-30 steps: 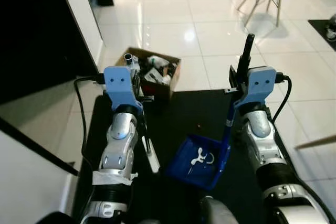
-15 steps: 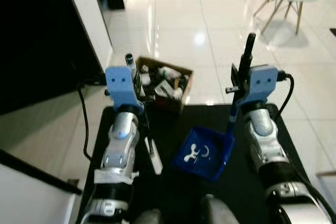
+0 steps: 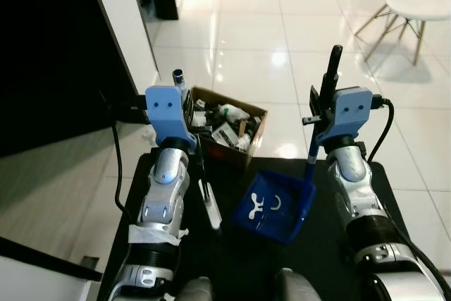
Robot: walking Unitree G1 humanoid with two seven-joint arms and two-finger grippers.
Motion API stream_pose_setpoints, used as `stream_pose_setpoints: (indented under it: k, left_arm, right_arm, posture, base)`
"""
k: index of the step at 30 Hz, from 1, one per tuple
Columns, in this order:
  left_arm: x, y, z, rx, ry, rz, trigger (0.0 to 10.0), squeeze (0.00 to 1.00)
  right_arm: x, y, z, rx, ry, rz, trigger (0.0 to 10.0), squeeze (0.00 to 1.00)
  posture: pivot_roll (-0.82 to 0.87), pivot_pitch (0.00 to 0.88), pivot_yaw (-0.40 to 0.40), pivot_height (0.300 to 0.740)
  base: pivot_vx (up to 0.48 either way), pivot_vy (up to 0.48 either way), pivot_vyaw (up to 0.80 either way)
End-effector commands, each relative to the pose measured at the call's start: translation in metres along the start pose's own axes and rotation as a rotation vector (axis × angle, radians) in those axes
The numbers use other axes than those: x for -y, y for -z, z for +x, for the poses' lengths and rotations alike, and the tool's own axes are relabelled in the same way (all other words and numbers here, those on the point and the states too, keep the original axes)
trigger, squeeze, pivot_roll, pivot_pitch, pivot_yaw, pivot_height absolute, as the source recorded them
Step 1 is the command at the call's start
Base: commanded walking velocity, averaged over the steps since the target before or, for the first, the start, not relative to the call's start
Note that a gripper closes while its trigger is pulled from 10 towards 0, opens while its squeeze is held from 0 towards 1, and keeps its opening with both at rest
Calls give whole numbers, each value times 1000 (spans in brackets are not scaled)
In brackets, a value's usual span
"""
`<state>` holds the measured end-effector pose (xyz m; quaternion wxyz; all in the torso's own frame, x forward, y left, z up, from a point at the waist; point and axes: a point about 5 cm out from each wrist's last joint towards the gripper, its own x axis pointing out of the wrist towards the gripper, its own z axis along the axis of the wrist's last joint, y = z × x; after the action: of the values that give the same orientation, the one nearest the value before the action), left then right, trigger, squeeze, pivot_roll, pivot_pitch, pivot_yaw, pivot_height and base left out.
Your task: Sweep floor
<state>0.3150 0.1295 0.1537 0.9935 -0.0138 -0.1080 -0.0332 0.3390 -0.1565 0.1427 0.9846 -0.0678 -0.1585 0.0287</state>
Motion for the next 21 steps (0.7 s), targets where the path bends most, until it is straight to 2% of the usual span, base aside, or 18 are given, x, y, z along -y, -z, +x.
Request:
stream_pose_setpoints:
  k: [1, 4, 21]
  left_arm:
    - [3, -6, 1, 38, 9, 2, 10000, 0]
    - [2, -5, 1, 32, 6, -1, 10000, 0]
    - [-1, -2, 1, 12, -14, -15, 10000, 0]
  right_arm:
    - [1, -5, 1, 33, 3, -7, 10000, 0]
    - [1, -5, 1, 33, 2, -7, 10000, 0]
    - [1, -3, 0, 27, 0, -8, 10000, 0]
  posture:
    - [-8, 25, 7, 740]
    - [-8, 27, 6, 740]
    - [-9, 33, 4, 740]
  base:
    - [356, -319, 0]
    - [394, -270, 0]
    - [478, 0, 0]
